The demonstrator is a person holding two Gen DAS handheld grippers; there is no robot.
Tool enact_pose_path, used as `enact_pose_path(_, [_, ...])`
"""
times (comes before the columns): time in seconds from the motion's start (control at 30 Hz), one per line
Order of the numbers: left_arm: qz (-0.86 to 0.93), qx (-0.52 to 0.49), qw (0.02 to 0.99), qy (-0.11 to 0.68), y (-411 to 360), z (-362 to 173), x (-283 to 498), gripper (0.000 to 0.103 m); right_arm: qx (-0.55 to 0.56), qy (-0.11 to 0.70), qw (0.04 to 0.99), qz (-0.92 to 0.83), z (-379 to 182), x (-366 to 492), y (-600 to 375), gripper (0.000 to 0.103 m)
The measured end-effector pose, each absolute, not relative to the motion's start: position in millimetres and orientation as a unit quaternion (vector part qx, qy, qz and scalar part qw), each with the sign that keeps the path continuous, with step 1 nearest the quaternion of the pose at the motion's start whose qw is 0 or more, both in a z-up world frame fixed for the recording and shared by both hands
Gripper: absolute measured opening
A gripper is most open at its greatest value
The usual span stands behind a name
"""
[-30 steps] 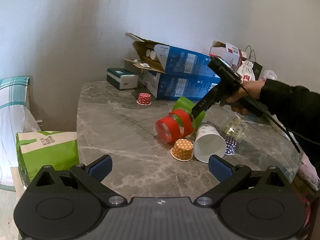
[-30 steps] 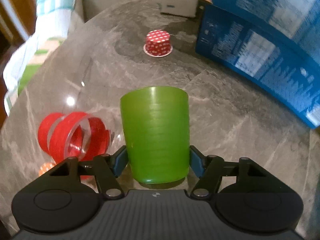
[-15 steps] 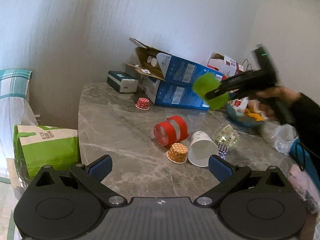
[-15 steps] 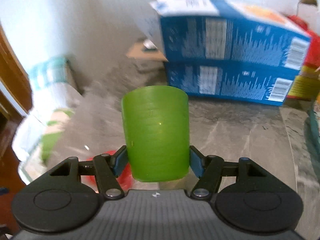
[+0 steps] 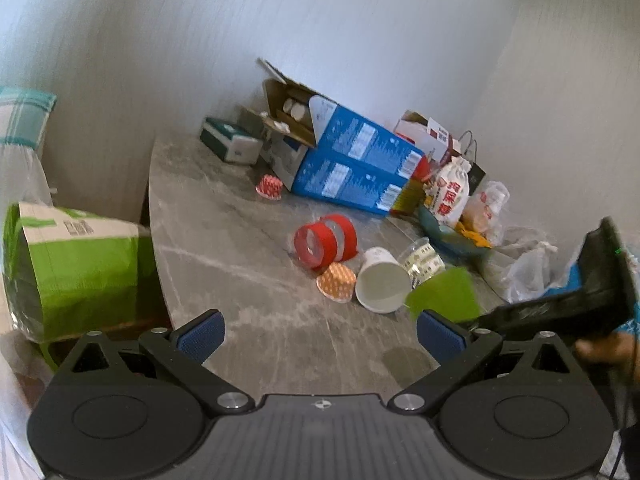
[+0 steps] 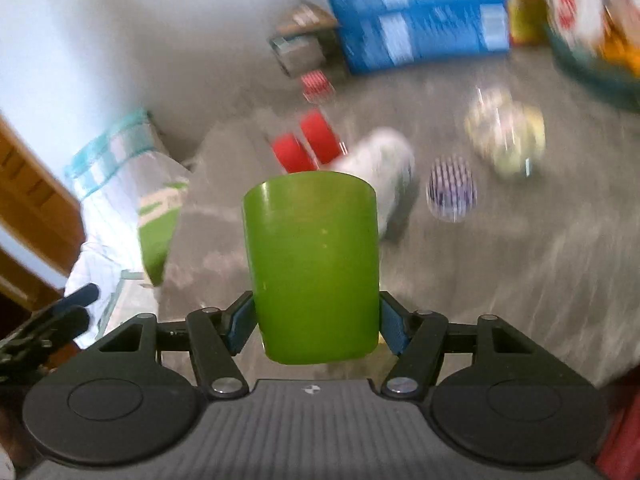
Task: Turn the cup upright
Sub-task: 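Lift the green cup with the right gripper and carry it toward the left tool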
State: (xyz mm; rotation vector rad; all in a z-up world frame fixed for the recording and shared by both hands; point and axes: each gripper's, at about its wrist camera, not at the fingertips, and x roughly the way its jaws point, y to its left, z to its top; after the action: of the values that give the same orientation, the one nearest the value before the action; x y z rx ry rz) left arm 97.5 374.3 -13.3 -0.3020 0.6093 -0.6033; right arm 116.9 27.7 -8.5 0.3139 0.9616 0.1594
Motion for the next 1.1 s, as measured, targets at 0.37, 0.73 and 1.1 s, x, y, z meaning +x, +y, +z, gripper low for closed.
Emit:
enact_pose_path(0.37, [-0.317, -0.168, 0.881, 0.31, 388.1, -25.0, 107.0, 0.103, 0.189, 0.504, 0.843, 0.011, -41.7, 116.5, 59.3, 0.065])
enact_pose_path(0.73, [-0.311, -0.174, 0.881, 0.312, 386.9, -24.5, 101.7, 0.103, 0.165, 0.517, 0.84, 0.002, -43.6, 118.1, 69.1, 0.065])
enact_pose_path(1.1, [-0.307, -0.168, 0.883, 0.313, 382.9, -21.7, 98.4, 0.103, 0.129, 0.525, 0.841, 0.006, -46.6, 119.5, 79.3, 0.07])
